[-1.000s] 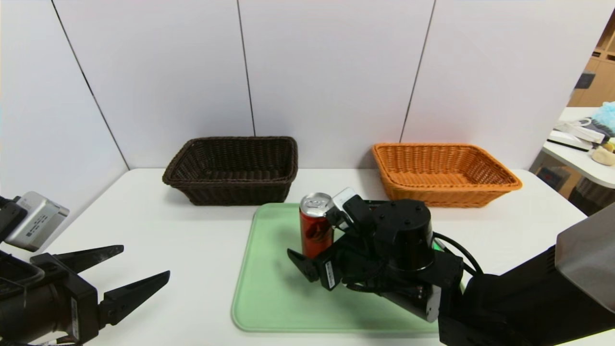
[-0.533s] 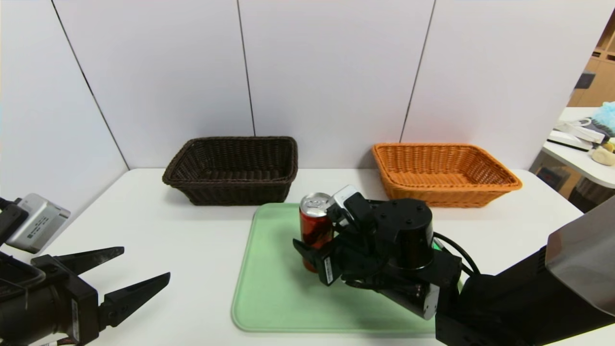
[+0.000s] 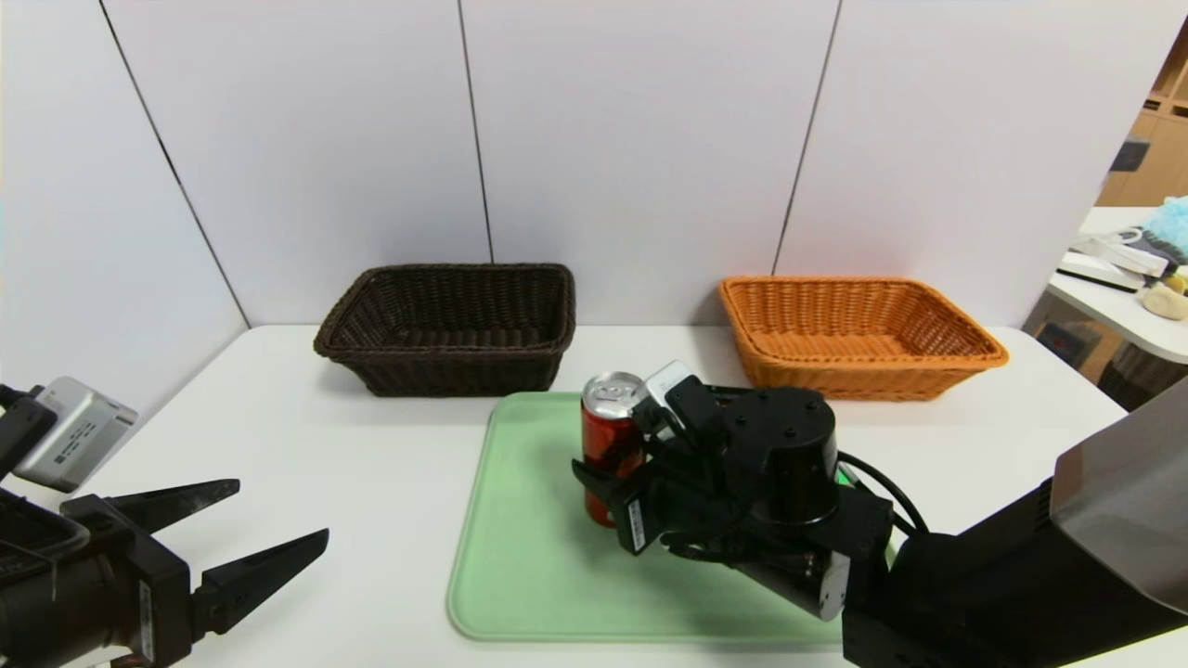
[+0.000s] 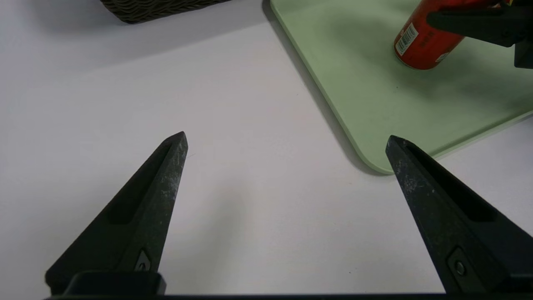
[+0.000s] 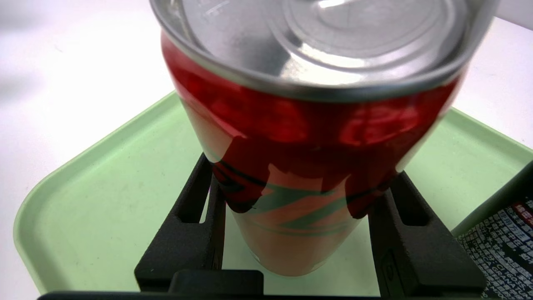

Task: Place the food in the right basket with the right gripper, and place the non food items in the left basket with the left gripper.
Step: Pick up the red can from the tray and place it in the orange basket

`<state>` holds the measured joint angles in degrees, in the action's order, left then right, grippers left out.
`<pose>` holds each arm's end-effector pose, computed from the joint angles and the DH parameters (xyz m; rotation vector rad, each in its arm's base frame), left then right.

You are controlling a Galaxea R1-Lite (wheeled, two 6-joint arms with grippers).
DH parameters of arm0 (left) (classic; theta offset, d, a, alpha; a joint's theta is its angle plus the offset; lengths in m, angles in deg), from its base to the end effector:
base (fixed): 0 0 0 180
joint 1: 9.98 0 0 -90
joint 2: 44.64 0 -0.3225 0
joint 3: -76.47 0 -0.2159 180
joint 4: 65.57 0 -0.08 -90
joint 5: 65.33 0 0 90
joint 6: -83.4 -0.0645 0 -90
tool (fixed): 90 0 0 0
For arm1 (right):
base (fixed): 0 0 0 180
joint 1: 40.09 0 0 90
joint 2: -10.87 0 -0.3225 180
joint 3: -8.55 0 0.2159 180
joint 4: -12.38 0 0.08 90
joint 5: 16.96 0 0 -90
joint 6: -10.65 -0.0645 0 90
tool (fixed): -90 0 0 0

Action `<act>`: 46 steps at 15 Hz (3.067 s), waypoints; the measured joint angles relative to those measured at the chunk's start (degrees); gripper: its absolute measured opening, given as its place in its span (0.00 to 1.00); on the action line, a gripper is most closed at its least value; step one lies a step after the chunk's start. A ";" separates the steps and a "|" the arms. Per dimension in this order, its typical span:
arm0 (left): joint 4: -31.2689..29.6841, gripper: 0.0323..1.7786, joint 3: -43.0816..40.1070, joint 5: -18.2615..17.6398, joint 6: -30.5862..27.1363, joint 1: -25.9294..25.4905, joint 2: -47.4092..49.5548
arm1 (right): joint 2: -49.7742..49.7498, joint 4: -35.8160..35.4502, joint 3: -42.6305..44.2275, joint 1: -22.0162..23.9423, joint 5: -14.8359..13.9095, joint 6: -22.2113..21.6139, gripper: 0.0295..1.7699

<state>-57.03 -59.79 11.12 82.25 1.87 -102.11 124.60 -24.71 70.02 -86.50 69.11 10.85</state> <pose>0.1617 -0.0494 0.1666 0.0137 0.3874 -0.4416 0.2799 0.2876 0.0867 -0.1185 0.2439 0.7375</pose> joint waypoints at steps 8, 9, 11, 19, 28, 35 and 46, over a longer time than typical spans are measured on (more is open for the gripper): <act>0.05 0.95 -0.22 0.00 0.00 0.02 -0.02 | -1.52 -0.82 0.11 -0.45 0.96 -0.07 0.51; 0.07 0.95 -0.33 0.02 0.02 0.02 -0.02 | -1.52 -2.65 0.05 -0.48 1.35 -0.13 0.51; 0.05 0.95 -0.41 0.00 0.02 0.02 -0.16 | -1.24 -8.16 -0.74 -0.50 1.90 -1.68 0.51; 0.05 0.95 -0.50 0.09 -0.09 0.02 -0.83 | -2.93 -11.80 -2.60 -0.34 0.69 -2.90 0.51; 0.00 0.95 -1.44 0.11 -0.26 0.02 -0.50 | -14.36 16.90 16.76 10.00 -3.78 -2.60 0.51; -0.11 0.95 -1.01 0.00 -0.30 0.02 -0.88 | -18.77 33.85 31.40 24.20 -1.49 -2.49 0.51; -0.52 0.95 0.63 -0.27 -0.06 0.05 -2.84 | -7.19 35.10 32.98 38.97 3.73 -2.88 0.51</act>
<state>-57.56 -59.15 10.85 82.19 1.92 -104.95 117.41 10.39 103.00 -47.52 72.84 7.98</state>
